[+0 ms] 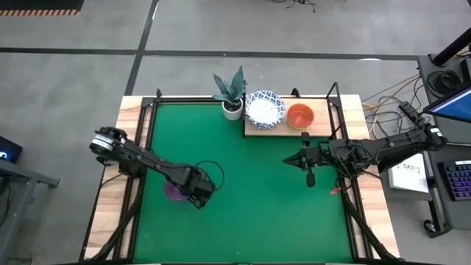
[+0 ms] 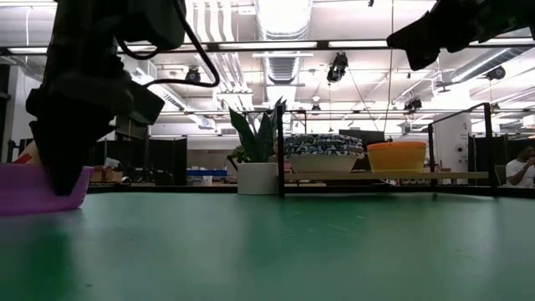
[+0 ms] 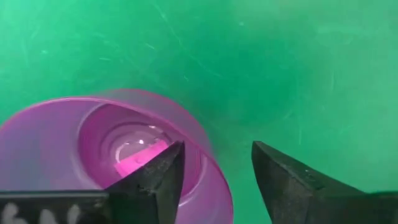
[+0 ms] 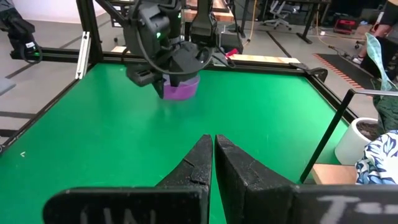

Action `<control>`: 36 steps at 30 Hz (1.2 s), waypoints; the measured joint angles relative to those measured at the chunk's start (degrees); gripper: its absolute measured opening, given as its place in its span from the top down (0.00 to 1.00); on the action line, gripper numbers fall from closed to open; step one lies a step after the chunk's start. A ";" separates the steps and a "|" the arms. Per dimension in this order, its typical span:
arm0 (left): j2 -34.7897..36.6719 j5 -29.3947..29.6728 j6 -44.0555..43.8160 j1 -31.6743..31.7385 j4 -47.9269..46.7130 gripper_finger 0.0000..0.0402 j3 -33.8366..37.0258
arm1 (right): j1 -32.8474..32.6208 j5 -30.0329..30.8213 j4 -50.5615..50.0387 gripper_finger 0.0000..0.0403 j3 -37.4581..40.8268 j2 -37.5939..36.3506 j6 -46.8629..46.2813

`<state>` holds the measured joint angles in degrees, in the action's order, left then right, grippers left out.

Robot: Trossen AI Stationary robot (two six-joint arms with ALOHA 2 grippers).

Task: Place and stack bowls onto a shelf
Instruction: Stack the purple bowl on top of the orange bowl

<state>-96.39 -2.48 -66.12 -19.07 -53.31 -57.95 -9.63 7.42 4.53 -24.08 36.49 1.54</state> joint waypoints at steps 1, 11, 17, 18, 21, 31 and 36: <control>-0.25 -0.05 0.53 -0.09 0.03 0.60 0.01 | 0.00 0.00 0.00 0.98 0.00 0.00 0.00; 0.19 -2.97 17.12 -0.26 -5.25 0.97 -6.26 | 0.00 -0.45 -0.04 0.98 0.00 -0.43 0.00; -0.95 6.06 33.03 -0.39 -14.72 1.00 -19.67 | -1.83 -1.99 -0.05 0.98 0.00 -2.81 0.00; -1.19 8.29 35.63 -0.39 -15.20 1.00 -22.07 | -2.46 -1.98 -0.11 0.98 0.00 -3.38 0.02; -1.92 14.48 44.18 -0.39 -14.61 1.00 -29.01 | -5.04 -2.04 -1.38 0.98 0.00 -5.56 0.82; -6.27 27.47 72.51 1.28 -7.05 1.00 -42.99 | -15.00 -2.05 -1.67 0.98 0.00 -9.83 5.06; -7.92 27.50 86.15 4.56 3.70 1.00 -43.39 | -18.34 -1.99 -0.32 0.98 0.00 -10.01 8.54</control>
<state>-104.31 25.02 20.04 -14.51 -49.60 -101.34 -27.97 5.43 4.22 -24.08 26.48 10.08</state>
